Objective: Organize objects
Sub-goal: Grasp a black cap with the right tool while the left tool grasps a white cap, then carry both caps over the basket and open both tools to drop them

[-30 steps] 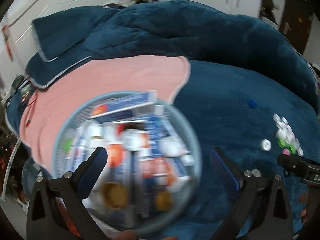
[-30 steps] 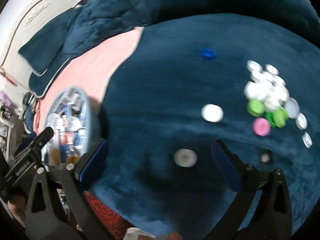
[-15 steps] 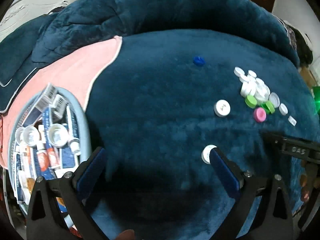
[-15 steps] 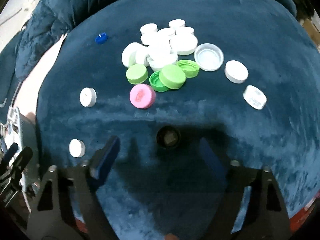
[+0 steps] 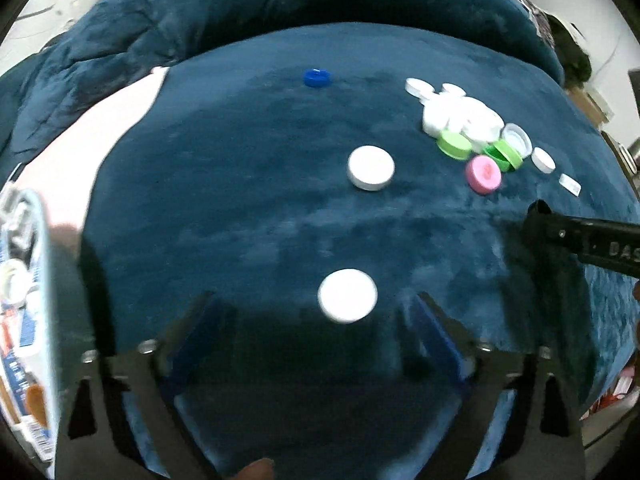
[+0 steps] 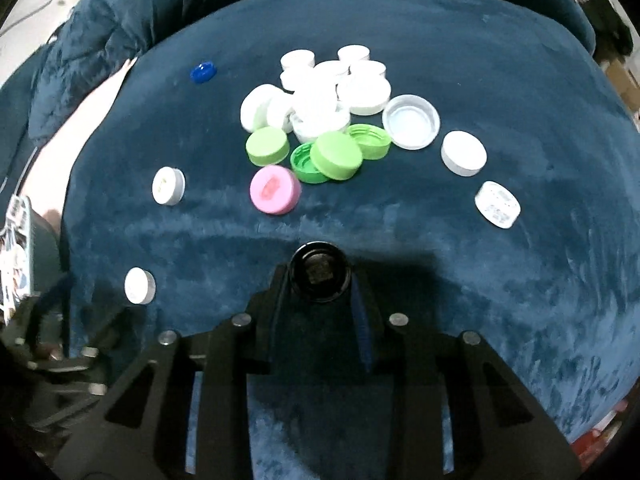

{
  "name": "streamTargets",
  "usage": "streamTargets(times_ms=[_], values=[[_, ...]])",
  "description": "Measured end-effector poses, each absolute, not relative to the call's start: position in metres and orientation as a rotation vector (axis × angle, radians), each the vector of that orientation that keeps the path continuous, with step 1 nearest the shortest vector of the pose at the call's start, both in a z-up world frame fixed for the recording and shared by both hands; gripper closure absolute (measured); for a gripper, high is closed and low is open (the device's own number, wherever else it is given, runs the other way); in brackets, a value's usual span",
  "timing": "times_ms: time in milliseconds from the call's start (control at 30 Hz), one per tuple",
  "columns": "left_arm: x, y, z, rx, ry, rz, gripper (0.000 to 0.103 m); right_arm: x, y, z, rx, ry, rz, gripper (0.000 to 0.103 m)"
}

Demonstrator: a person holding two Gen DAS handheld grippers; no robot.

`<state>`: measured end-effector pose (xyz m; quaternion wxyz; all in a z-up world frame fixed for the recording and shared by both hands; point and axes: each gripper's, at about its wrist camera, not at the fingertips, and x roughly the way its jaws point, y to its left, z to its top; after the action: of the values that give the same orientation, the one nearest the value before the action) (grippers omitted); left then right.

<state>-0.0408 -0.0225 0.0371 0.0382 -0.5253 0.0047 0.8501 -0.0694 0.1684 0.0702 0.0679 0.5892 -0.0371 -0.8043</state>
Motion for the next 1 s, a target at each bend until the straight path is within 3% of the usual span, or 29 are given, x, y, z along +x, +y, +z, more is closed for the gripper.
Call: streamTargets(times_ms=[67, 133, 200, 667, 1000], values=[[-0.047, -0.019, 0.026, -1.630, -0.001, 2.579, 0.024, -0.068, 0.170, 0.070, 1.781, -0.129, -2.416, 0.073], [-0.049, -0.020, 0.017, -1.655, -0.016, 2.552, 0.059, -0.068, 0.166, 0.066, 1.788, -0.125, -2.409, 0.072], [-0.046, -0.023, 0.019, -1.633, -0.030, 2.562, 0.072, -0.070, 0.165, 0.063, 1.791, -0.123, -2.403, 0.072], [-0.014, -0.085, 0.096, -1.482, -0.196, 2.751, 0.072, -0.060, 0.110, 0.096, 1.649, -0.084, -2.350, 0.072], [0.026, -0.205, 0.141, -1.423, -0.445, 2.996, 0.072, -0.051, 0.013, 0.132, 1.496, -0.012, -2.241, 0.073]])
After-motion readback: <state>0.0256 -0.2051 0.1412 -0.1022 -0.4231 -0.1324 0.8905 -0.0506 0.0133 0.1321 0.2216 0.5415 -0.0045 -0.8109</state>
